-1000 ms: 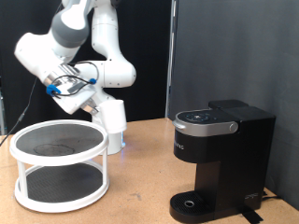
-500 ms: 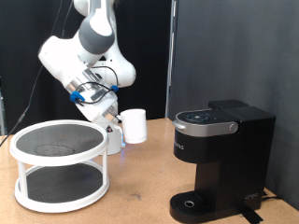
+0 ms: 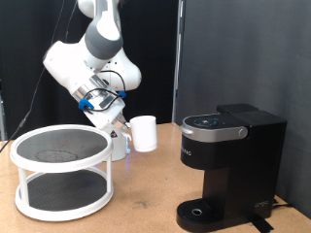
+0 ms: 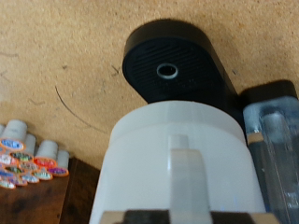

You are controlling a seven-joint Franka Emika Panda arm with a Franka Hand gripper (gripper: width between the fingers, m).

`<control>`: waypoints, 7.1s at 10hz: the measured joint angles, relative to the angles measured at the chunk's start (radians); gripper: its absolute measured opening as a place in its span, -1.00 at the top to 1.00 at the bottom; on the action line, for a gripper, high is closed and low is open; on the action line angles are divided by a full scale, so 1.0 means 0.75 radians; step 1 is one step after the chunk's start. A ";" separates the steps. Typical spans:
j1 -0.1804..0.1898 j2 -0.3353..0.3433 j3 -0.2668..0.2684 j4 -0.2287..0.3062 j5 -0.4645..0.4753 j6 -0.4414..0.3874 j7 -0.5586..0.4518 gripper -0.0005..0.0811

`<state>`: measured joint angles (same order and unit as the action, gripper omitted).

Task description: Make a cup of coffee with the keurig machine

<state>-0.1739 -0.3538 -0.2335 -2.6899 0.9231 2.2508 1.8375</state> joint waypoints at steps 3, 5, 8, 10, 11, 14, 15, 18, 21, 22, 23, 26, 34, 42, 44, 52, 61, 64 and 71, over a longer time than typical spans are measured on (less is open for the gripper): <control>0.014 0.093 0.062 -0.004 0.031 0.123 0.000 0.98; 0.034 0.164 0.086 0.000 0.089 0.191 -0.032 0.98; 0.057 0.267 0.110 0.020 0.179 0.257 -0.099 0.98; 0.065 0.329 0.128 0.046 0.229 0.276 -0.132 0.98; 0.069 0.359 0.137 0.060 0.258 0.286 -0.154 0.98; 0.070 0.442 0.170 0.093 0.314 0.329 -0.199 0.98; 0.070 0.466 0.180 0.103 0.333 0.343 -0.213 0.98; 0.071 0.534 0.216 0.137 0.439 0.379 -0.284 0.98; 0.076 0.578 0.269 0.164 0.548 0.379 -0.359 0.98; 0.078 0.586 0.292 0.167 0.577 0.380 -0.378 0.98; 0.084 0.590 0.313 0.168 0.607 0.389 -0.389 0.98; 0.110 0.618 0.376 0.185 0.693 0.446 -0.402 0.98; 0.140 0.747 0.478 0.302 0.841 0.544 -0.448 0.98; 0.137 0.786 0.498 0.316 0.854 0.542 -0.458 0.38; 0.120 0.777 0.487 0.301 0.818 0.499 -0.473 -0.12; -0.031 0.528 0.371 0.132 0.506 0.090 -0.457 -0.81; -0.072 0.210 0.312 -0.014 0.280 -0.429 -0.496 -0.81; -0.072 0.053 0.313 -0.043 0.220 -0.485 -0.472 -0.81; -0.069 -0.152 0.344 -0.003 0.116 -0.538 -0.582 -0.81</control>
<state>-0.2258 -0.4679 0.0245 -2.6922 1.0098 1.8476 1.4013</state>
